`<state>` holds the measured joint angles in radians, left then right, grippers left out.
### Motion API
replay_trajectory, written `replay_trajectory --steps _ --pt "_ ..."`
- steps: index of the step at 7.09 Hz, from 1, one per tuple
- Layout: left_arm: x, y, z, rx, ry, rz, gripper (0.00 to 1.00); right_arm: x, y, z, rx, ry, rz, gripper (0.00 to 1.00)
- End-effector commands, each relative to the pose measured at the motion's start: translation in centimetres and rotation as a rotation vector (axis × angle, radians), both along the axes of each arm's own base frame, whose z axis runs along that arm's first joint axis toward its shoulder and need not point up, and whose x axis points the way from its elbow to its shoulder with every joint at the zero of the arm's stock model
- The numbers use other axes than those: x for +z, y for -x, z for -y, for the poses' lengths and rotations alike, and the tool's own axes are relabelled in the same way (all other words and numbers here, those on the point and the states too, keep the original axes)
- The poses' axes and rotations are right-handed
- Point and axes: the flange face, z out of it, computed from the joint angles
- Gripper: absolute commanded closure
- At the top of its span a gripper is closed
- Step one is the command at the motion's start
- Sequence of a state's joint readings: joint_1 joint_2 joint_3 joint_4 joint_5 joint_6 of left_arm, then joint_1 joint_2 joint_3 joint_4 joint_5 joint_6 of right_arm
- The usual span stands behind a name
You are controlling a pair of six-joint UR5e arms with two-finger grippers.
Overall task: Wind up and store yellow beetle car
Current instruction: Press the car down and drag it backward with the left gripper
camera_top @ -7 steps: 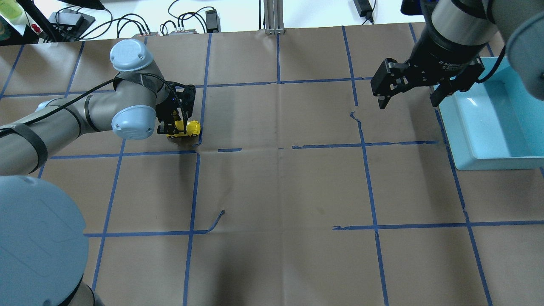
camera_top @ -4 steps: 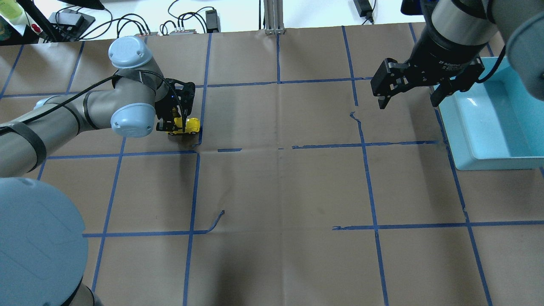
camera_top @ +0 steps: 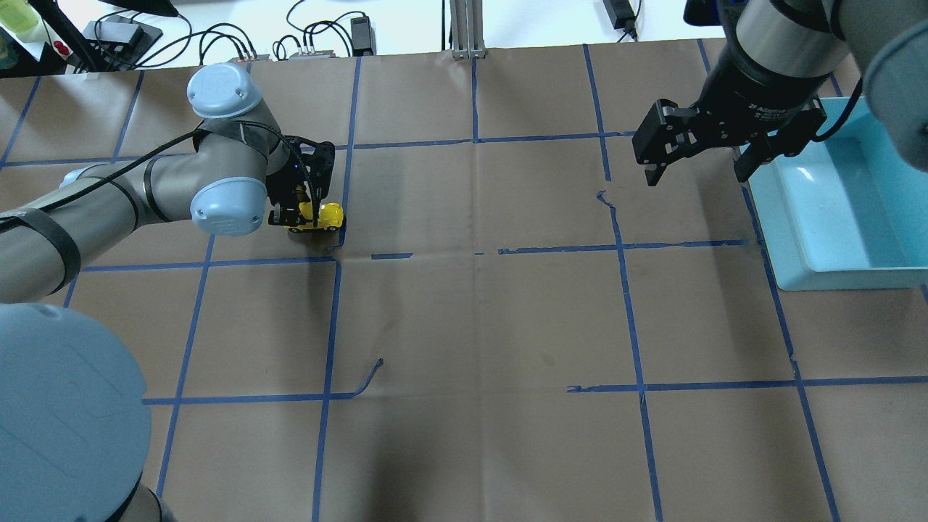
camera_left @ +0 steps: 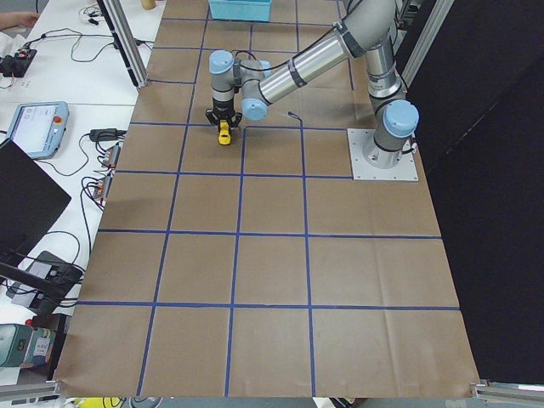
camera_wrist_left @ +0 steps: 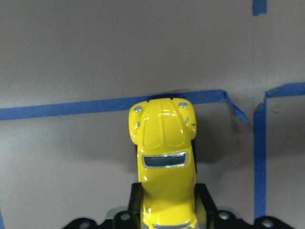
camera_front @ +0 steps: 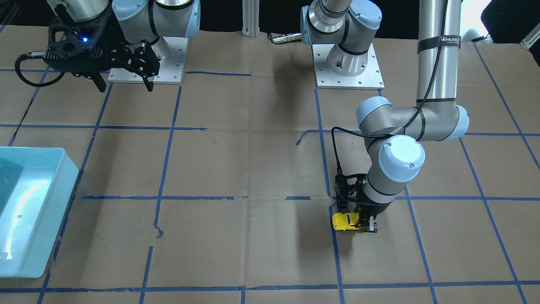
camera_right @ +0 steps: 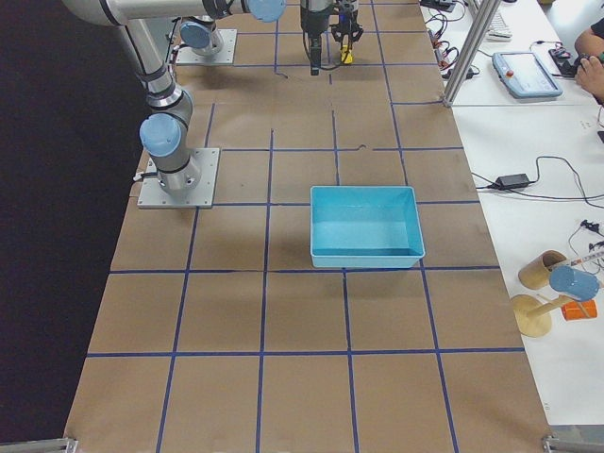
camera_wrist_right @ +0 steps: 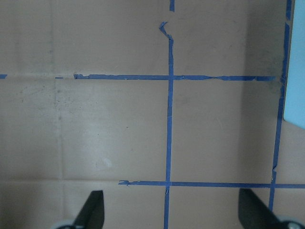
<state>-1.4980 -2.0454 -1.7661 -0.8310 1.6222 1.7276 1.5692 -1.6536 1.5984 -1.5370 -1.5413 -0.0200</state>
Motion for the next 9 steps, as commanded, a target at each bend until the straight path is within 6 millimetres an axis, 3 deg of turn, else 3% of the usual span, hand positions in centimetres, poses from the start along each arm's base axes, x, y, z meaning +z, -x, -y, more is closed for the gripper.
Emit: replay_trajectory --steps 1,5,9 --pt "-0.6 0.1 -0.2 -0.004 -0.01 -0.003 0.63 -0.1 0.1 0.0 -0.002 -0.001 0.001 0.0" --pt "-1.5 -1.9 -0.3 -0.002 -0.027 0.003 0.63 0.0 0.0 0.0 0.0 0.0 0.001 0.0" --pt "-0.8 -4.9 -0.1 0.016 -0.026 0.062 0.63 0.0 0.0 0.0 0.0 0.0 0.001 0.0"
